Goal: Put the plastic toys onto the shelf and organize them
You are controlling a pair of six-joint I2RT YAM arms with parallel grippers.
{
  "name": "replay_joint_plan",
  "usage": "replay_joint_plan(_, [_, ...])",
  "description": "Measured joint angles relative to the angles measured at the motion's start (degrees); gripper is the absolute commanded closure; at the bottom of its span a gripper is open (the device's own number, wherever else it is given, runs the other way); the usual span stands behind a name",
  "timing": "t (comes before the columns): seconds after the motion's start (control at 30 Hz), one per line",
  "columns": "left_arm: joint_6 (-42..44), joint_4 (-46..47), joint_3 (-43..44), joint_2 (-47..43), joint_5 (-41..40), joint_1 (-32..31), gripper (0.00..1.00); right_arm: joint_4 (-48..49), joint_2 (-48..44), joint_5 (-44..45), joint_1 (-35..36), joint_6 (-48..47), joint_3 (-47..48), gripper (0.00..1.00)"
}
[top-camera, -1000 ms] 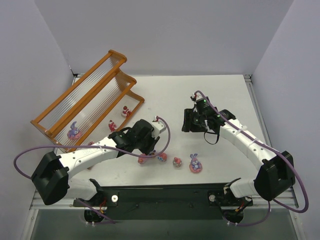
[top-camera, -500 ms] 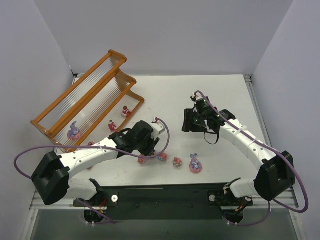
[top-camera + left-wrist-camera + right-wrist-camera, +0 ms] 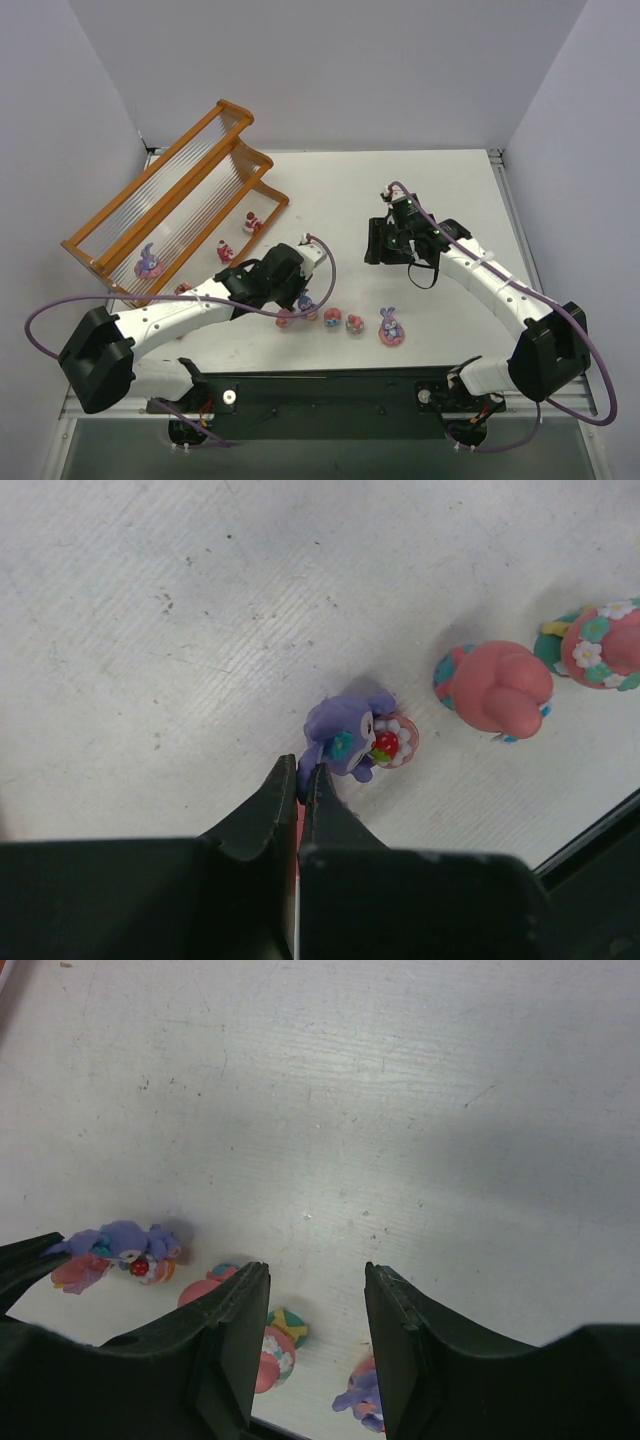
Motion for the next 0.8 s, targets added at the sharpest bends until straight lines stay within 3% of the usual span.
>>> replay_joint_plan(0.33, [1.6,-5.2,3.1,-5.0,-14.3,0.0,1.0,0.0,0.0,0.1,-0.3,0.0,0.0,0.57])
replay_joint_plan(0.67, [2.8,-17.0,19.5,-6.8,-32.2,0.7,1.0,0.0,0.0,0.3,-0.7,0.0,0.0,0.57])
replay_joint_plan(0.8, [3.0,-21.8,25.1,-6.7,-35.9,4.2,1.0,0.0,0.0,0.3,-0.7,0.0,0.0,0.57])
